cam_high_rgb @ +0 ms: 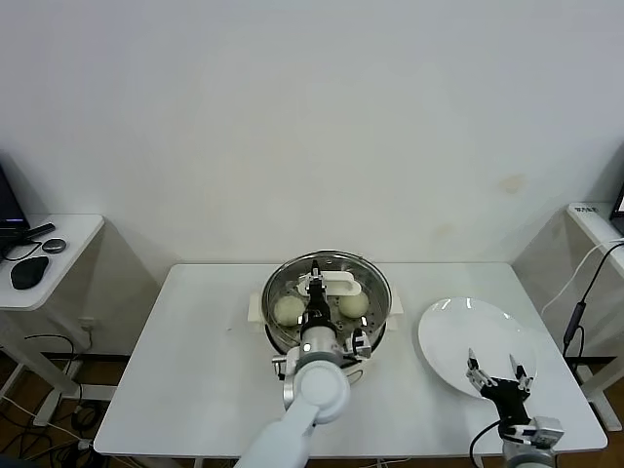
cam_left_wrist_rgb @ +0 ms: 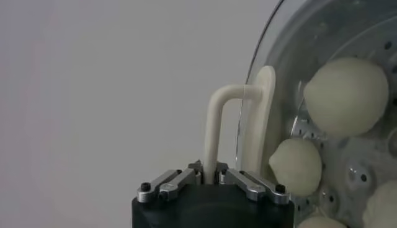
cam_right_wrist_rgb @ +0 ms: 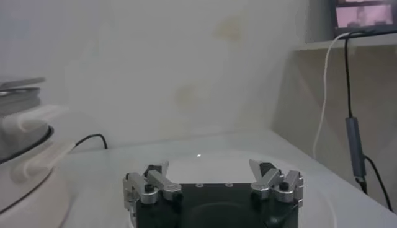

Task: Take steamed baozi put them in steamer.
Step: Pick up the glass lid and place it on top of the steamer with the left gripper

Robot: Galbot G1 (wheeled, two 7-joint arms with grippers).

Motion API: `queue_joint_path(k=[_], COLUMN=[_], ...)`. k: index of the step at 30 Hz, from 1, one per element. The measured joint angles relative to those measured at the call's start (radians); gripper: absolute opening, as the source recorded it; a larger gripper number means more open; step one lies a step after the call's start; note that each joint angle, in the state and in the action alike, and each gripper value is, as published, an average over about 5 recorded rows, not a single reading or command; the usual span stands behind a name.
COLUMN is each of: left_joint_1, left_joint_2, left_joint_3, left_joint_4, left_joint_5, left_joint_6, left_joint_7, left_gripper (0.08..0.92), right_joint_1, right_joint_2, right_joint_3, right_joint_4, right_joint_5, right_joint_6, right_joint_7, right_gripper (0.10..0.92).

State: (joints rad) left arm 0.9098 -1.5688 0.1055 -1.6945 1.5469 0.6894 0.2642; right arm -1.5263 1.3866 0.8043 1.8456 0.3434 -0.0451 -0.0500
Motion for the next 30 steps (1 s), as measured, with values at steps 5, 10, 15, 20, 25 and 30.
queue_joint_path(k=[5, 10, 15, 20, 25, 30], left_joint_1=[0.001, 0.008, 0.015, 0.022, 0.034, 0.055], left_joint_2=[0.006, 0.009, 0.007, 0.005, 0.009, 0.018], left_joint_3=[-0.006, -0.014, -0.015, -0.013, -0.014, -0.009], left_joint_4=[0.003, 0.003, 0.005, 0.014, 0.013, -0.012], left_joint_5=[0.001, -0.005, -0.007, -0.009, -0.023, -0.056], left_joint_6=[0.000, -0.001, -0.001, -0.003, -0.009, -0.024], left_joint_7=[0.001, -0.001, -0.009, -0.023, -0.043, -0.075], left_gripper=[0.180, 0.180, 0.180, 0.180, 0.184, 0.271], right_joint_1=[0.002, 0.002, 0.001, -0.001, -0.003, -0.002], right_joint_2=[0.000, -0.001, -0.001, -0.001, -0.001, -0.001], right_joint_3=[-0.002, -0.002, -0.002, -0.002, -0.002, -0.002], right_joint_4=[-0.005, -0.009, -0.012, -0.014, -0.014, -0.011], right_joint_5=[-0.001, -0.002, -0.003, -0.007, -0.008, -0.007], right_joint_6=[0.000, 0.003, 0.006, 0.009, 0.010, 0.009], right_joint_7=[0.000, 0.000, 0.000, 0.000, 0.000, 0.000], right_gripper=[0.823, 0.823, 0.823, 0.823, 0.823, 0.823])
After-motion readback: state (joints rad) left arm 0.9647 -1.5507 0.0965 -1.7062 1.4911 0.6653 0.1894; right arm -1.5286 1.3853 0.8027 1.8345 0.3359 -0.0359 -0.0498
